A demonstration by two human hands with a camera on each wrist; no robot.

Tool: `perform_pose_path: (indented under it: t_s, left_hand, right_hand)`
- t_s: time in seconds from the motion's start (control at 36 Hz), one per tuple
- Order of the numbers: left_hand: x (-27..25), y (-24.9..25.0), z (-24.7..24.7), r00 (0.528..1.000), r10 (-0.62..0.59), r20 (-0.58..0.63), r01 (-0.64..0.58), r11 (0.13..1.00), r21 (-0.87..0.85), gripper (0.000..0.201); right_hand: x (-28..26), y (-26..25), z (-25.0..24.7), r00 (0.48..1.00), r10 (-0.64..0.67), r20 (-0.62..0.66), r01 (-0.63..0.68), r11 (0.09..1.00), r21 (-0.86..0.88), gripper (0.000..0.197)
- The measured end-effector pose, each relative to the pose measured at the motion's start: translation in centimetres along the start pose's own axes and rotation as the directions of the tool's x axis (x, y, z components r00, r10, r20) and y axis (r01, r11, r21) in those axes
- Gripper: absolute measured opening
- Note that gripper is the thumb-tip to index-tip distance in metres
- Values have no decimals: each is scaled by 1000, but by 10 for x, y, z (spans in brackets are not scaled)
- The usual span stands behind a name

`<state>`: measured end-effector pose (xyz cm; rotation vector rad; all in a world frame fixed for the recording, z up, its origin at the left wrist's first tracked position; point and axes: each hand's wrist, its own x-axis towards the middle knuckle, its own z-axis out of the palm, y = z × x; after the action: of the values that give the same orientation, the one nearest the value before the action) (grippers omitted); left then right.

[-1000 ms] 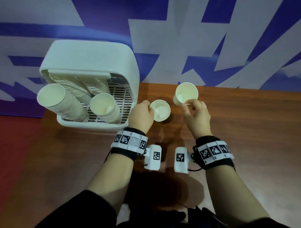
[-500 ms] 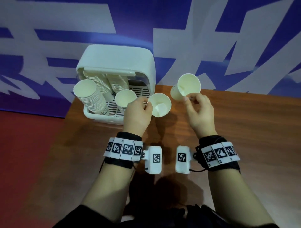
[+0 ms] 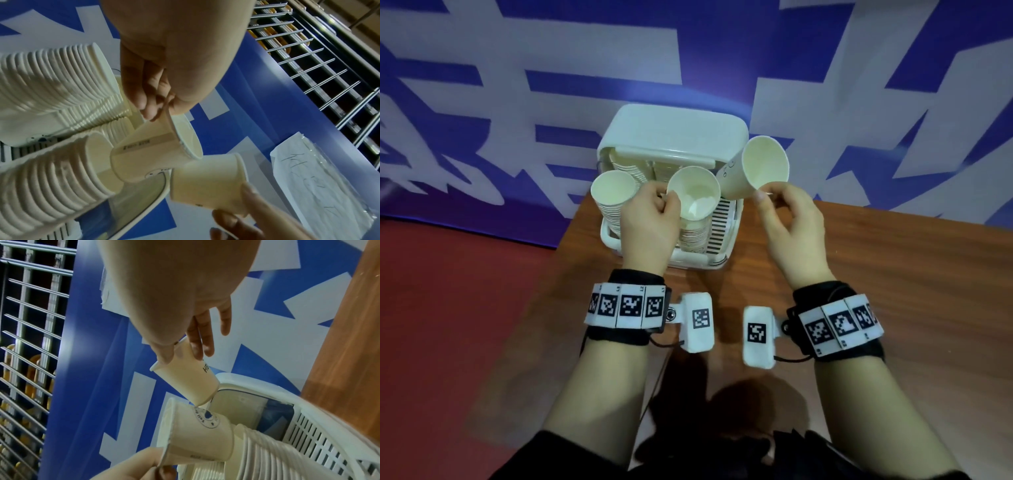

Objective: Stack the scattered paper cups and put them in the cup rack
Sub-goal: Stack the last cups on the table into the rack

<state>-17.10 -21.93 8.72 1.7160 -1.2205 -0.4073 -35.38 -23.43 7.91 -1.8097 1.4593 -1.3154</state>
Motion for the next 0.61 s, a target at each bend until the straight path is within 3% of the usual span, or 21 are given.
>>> perform_pose_path:
  t_s: [0.22, 0.42, 0.61]
  left_hand:
    - [12, -24, 5, 1000, -28, 1, 28, 996, 82, 13]
    - [19, -29, 10, 989, -121, 79, 102, 972, 210, 20]
    - [32, -28, 14, 976, -118, 181, 72, 968, 241, 24]
  right_hand:
    - [6, -9, 13, 998, -52, 26, 52, 999, -6, 20]
    - [12, -12, 12, 998, -67, 15, 66, 998, 13, 17]
    - [15, -17, 17, 988, -119, 98, 119, 993, 4, 15]
